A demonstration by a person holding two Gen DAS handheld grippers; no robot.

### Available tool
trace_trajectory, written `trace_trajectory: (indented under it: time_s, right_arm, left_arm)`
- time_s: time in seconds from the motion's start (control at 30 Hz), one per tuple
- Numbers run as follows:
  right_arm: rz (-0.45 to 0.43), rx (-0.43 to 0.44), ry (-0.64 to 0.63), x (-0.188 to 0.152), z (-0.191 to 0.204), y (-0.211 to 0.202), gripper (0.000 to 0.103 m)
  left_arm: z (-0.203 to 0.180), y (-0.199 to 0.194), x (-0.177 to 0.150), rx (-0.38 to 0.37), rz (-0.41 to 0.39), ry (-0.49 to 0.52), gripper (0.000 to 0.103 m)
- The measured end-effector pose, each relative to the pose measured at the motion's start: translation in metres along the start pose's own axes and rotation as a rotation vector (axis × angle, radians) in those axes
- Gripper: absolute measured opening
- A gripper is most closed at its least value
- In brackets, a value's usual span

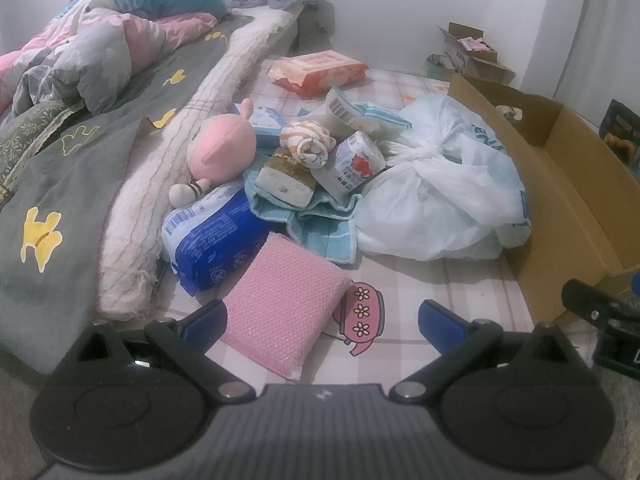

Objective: Organize soft objects

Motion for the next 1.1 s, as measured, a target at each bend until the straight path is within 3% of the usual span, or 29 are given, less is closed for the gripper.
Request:
trace_trajectory:
  time_s: [1.1]
  right_arm:
    - [0.005,-0.011,0.002,-0.0014,0.0003,0.002,0.102]
  left_arm:
    - [0.0009,0.0016,-0.0003,0.001,0.004,0.0,0.102]
Point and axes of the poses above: each gripper's, at about its wrist camera, not at the fingertips, and y roughly the way its jaws point, z to its left, x to its top, the point moved 9 cm from there along y, roughly the way its jaws point, and after that the axes turned 14 degrees about x, right-handed, at the moved point
